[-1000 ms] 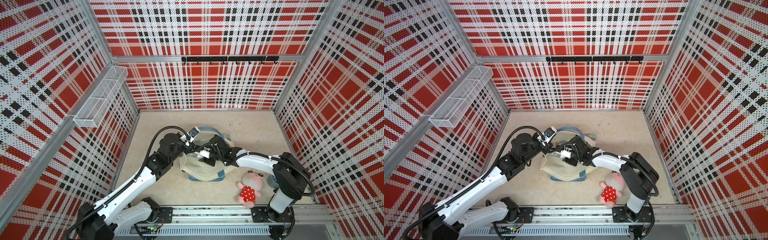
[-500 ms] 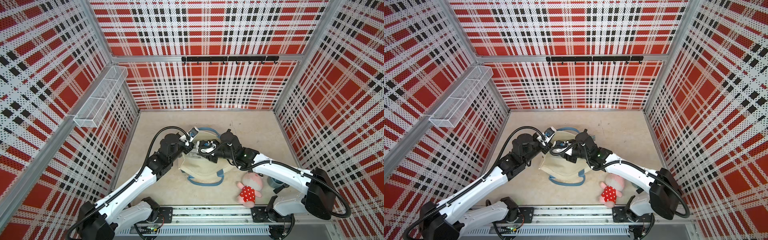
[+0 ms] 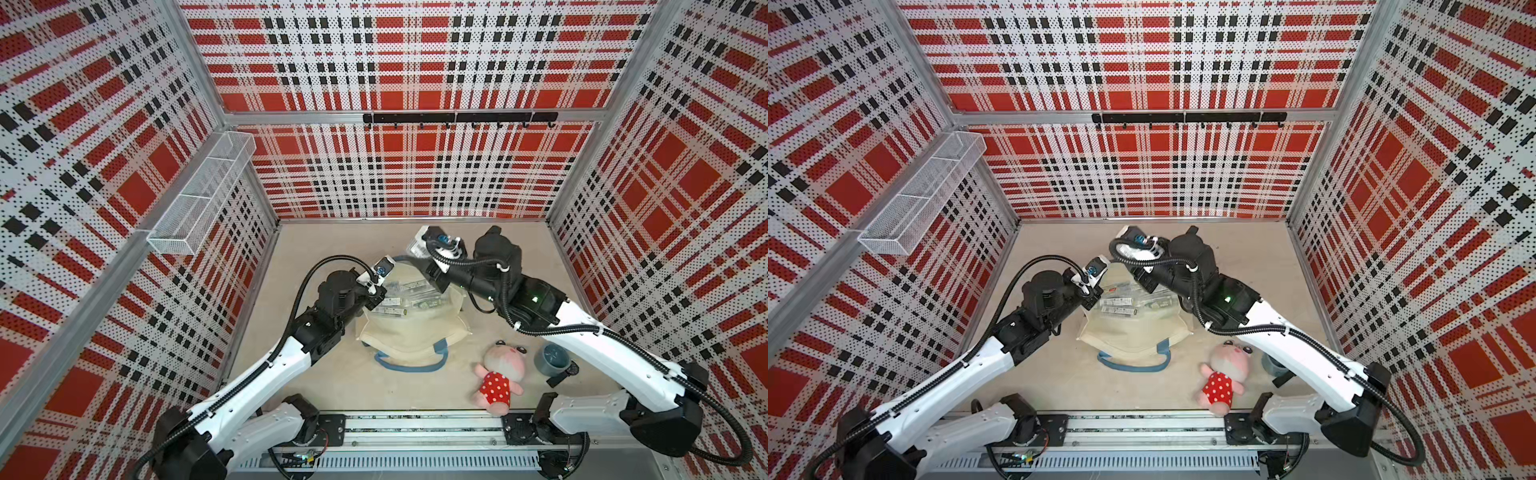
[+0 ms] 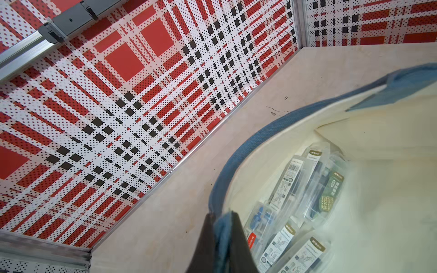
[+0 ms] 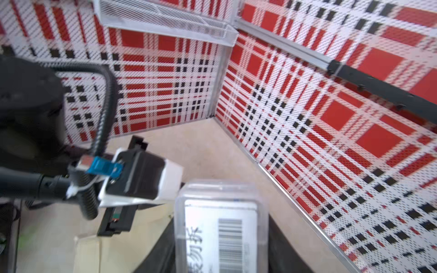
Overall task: Take out the compass set from the canvas bag
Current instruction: Pick up the compass set from the canvas bag, then place the compass set at the center of the board.
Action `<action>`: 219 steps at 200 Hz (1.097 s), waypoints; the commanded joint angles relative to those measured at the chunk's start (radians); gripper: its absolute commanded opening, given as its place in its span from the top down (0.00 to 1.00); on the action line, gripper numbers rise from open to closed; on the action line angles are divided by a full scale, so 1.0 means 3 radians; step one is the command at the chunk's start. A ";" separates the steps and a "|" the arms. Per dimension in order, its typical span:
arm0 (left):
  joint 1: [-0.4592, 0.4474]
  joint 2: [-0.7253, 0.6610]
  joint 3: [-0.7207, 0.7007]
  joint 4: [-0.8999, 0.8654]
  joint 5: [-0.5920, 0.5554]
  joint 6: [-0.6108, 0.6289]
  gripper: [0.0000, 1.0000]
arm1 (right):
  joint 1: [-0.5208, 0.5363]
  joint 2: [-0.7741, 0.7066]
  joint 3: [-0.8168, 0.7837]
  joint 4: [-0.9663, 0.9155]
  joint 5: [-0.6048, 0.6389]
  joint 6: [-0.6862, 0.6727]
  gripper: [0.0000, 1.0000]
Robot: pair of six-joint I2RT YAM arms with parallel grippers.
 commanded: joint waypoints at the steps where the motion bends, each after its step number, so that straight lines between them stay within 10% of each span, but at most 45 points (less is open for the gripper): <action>1: -0.0013 -0.0131 0.0010 0.0399 -0.0048 -0.0017 1.00 | -0.0402 0.0125 0.0258 -0.0401 0.0311 0.0405 0.66; 99: 0.0011 -0.0103 -0.0023 0.0460 -0.0081 0.0066 1.00 | -0.2186 0.1224 0.0215 -0.0208 -0.0172 0.1446 0.66; 219: 0.0025 -0.0116 -0.0053 0.0466 -0.0098 0.0124 1.00 | -0.2448 0.2953 0.0936 -0.0391 -0.0178 0.1720 0.61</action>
